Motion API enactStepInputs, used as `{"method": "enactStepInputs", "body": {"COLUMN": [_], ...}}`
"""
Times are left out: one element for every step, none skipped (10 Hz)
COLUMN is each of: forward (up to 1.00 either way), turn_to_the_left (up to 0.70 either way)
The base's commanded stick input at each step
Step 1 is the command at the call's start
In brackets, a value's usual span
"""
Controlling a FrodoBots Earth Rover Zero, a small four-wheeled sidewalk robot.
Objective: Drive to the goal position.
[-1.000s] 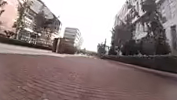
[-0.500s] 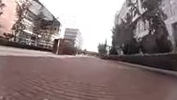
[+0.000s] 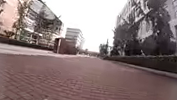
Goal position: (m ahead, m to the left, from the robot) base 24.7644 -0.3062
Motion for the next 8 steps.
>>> {"method": "enactStepInputs", "body": {"forward": [0.7, 0.7, 0.7, 0.7, 0.7, 0.7, 0.7, 0.7], "turn_to_the_left": [-0.14, -0.14, -0.14, -0.05, 0.0, 0.0, 0.0, 0.0]}}
